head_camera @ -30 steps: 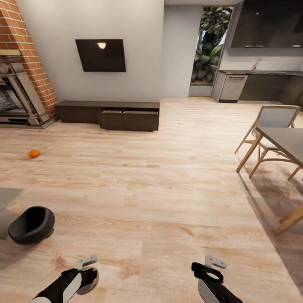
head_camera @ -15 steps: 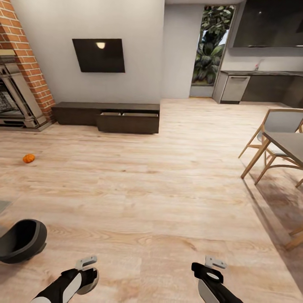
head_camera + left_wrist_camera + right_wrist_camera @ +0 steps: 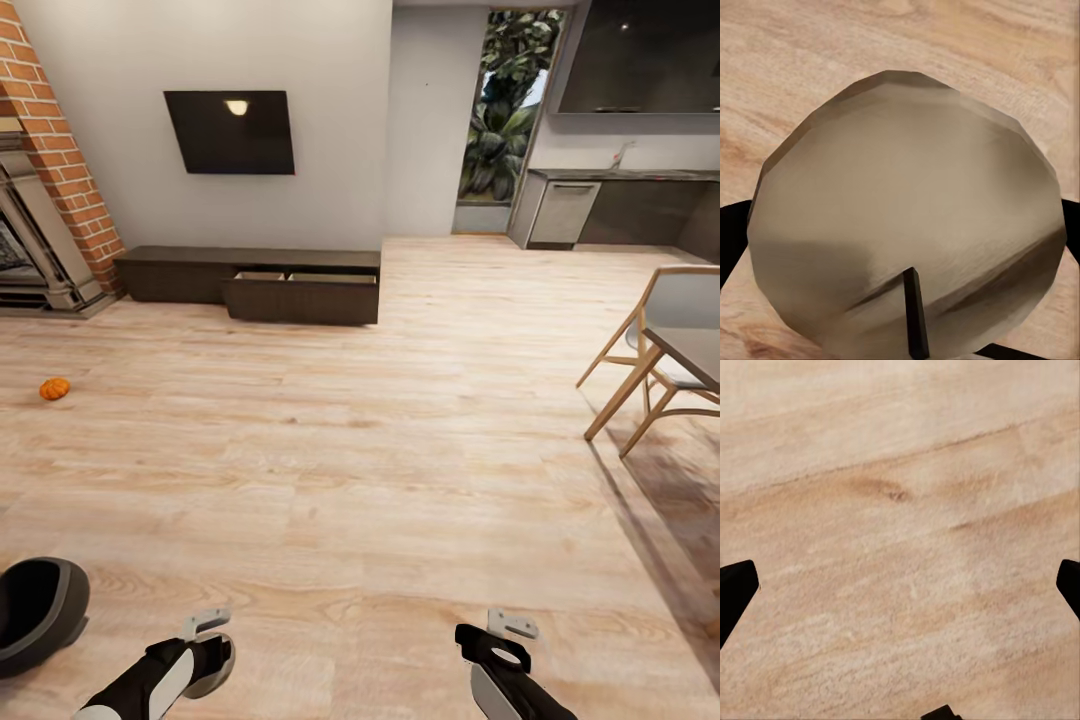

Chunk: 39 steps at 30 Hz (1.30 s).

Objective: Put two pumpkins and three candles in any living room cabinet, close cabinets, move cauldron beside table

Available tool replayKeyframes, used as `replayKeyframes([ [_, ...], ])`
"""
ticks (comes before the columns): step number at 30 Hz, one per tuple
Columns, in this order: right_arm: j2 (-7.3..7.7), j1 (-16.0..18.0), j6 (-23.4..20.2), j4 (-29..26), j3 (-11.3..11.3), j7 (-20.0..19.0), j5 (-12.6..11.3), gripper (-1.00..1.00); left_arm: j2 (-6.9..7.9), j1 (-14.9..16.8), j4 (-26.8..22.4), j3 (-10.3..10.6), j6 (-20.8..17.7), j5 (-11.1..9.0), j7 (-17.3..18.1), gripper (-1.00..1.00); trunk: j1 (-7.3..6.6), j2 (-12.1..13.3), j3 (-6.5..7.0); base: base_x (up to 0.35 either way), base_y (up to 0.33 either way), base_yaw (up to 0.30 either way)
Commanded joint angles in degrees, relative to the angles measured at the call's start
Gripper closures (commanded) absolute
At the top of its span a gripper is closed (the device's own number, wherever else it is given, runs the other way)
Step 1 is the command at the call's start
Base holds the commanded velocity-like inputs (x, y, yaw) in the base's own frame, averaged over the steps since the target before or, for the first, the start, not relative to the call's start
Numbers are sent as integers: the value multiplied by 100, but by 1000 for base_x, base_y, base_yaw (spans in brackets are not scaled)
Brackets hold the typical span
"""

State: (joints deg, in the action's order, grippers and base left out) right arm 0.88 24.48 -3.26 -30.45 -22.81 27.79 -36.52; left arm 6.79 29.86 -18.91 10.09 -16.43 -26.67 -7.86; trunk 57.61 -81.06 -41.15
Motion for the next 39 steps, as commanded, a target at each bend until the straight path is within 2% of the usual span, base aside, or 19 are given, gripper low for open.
replayKeyframes([
  [1,9,4,-34,-14,-48,51,-22,-100,6,1,-16,46,-27,-57,-40,100,3,-2,-5,321,0,0],
  [8,9,4,-34,-14,-48,51,-22,-100,5,2,-16,59,-27,-57,-40,100,3,-2,-5,321,0,0],
  [16,9,4,-34,-14,-48,51,-24,-100,6,2,-16,179,-27,-61,-40,100,3,-2,-5,321,0,0],
  [30,9,4,-34,-14,-48,51,-22,-100,5,2,-16,187,-27,-63,-40,100,3,-2,-5,321,-2,0],
  [39,9,4,-34,-14,-48,51,-22,-100,-1,2,-16,187,-25,-60,-40,100,3,-2,-5,316,-117,0],
])
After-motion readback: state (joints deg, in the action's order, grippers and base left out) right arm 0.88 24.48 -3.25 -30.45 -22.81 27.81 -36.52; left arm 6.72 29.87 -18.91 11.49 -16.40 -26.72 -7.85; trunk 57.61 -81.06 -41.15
